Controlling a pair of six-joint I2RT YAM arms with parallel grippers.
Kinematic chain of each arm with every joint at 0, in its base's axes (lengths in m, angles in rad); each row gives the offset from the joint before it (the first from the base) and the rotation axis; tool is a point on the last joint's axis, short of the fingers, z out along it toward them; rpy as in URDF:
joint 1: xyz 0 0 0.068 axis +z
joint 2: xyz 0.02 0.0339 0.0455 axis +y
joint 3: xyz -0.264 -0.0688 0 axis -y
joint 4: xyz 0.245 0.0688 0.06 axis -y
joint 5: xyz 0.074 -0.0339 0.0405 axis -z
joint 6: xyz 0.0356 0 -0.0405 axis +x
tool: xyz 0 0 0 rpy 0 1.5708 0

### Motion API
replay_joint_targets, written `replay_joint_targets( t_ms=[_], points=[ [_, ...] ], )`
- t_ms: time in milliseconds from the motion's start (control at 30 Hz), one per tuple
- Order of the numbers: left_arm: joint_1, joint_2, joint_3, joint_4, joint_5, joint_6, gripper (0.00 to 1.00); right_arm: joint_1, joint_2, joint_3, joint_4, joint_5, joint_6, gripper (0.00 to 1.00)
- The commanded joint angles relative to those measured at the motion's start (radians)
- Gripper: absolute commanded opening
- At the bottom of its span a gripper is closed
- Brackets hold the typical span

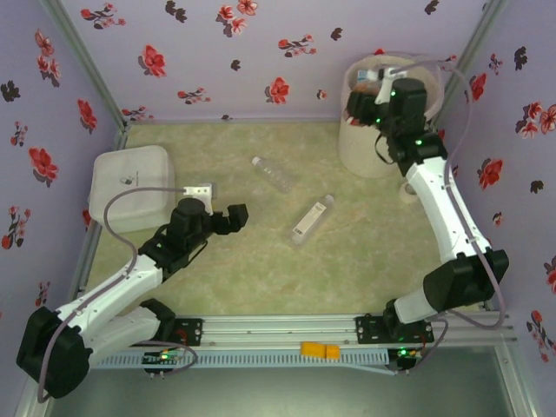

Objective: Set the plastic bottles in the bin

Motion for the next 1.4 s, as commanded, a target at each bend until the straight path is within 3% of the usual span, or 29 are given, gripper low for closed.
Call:
replay_joint_targets(
  t_ms=[0,200,467,533,633,867,1100,1367],
  points=[
    [0.010,-0.013,-0.036,0.041,-0.024,-0.051,1.00,-0.058,0.057,0.122,-0.077,0.178,-0.064,0.57],
    [0.010,-0.011,-0.095,0.138,0.015,-0.106,1.00,-0.131,0.228,0.320,-0.183,0.272,-0.093,0.57],
    [0.009,-0.017,-0.118,0.156,0.016,-0.121,1.00,-0.175,0.353,0.375,-0.187,0.259,-0.064,0.59],
    [0.010,-0.018,-0.118,0.156,0.015,-0.122,1.00,-0.180,0.376,0.411,-0.209,0.257,-0.055,0.68],
    [0.010,-0.017,-0.120,0.159,0.015,-0.120,1.00,-0.180,0.387,0.458,-0.227,0.269,-0.053,0.99],
    [0.020,-0.009,-0.107,0.161,0.000,-0.119,1.00,-0.175,0.298,0.491,-0.268,0.235,-0.037,1.00],
    [0.076,-0.010,-0.096,0.172,-0.028,-0.133,1.00,-0.081,0.099,0.237,-0.253,0.117,0.057,1.00],
    [0.162,-0.008,-0.133,0.180,-0.019,-0.203,1.00,0.207,-0.098,-0.243,-0.140,0.149,0.209,1.00]
  ],
)
